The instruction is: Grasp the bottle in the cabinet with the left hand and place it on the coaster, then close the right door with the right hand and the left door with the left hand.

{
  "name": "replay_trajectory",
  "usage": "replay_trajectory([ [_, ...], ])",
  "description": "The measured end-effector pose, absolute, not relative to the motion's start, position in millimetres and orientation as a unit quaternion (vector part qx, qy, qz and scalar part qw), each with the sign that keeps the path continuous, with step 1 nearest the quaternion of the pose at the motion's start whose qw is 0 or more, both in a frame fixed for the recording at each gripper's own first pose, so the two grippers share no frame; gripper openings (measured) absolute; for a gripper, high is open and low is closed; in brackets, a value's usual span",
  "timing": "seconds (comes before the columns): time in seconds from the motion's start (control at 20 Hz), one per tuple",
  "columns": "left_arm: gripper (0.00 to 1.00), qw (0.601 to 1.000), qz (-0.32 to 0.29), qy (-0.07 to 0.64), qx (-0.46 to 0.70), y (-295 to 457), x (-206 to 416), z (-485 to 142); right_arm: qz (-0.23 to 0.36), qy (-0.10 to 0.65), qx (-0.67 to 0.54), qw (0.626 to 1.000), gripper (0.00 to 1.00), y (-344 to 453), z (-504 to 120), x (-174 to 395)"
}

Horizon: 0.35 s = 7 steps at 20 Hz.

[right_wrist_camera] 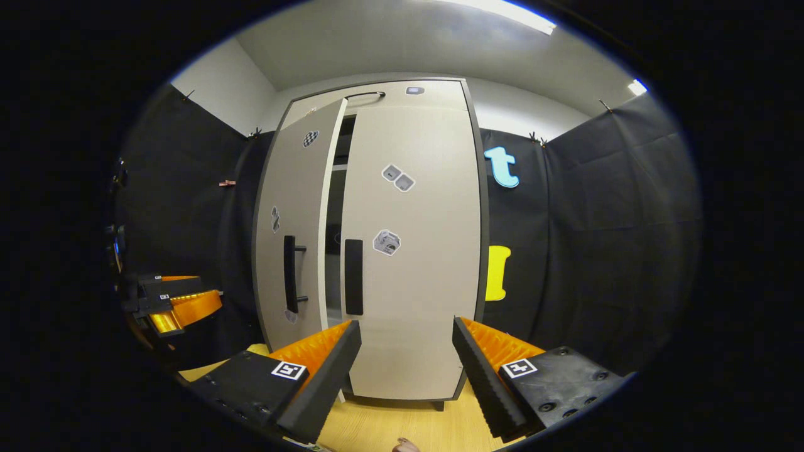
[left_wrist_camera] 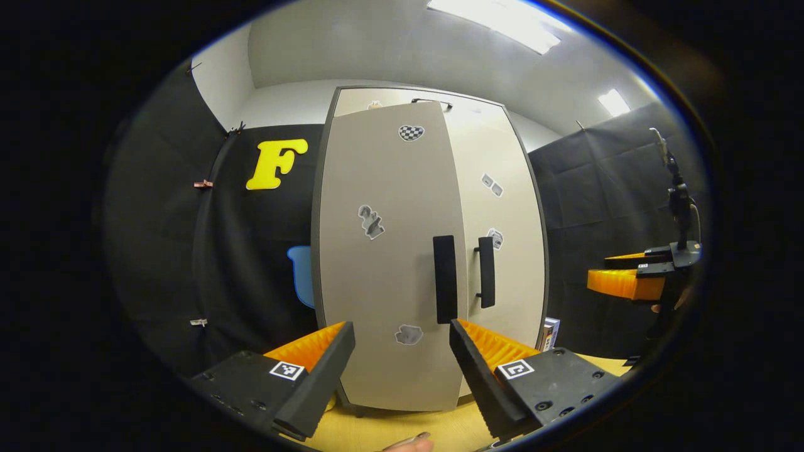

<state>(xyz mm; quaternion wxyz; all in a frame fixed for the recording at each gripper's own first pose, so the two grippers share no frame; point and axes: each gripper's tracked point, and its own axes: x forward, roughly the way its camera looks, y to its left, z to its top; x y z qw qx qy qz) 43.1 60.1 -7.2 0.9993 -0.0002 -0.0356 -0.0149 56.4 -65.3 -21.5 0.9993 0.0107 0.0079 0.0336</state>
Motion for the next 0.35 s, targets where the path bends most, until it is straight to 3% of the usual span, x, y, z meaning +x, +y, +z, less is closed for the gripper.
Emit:
replay_trajectory([
  [0.35, 0.96, 0.999, -0.017, -0.029, -0.012, 57.5, 42.4, -9.3, 0.037, 0.005, 0.009, 0.999, 0.96, -66.8, -18.9, 53.4],
])
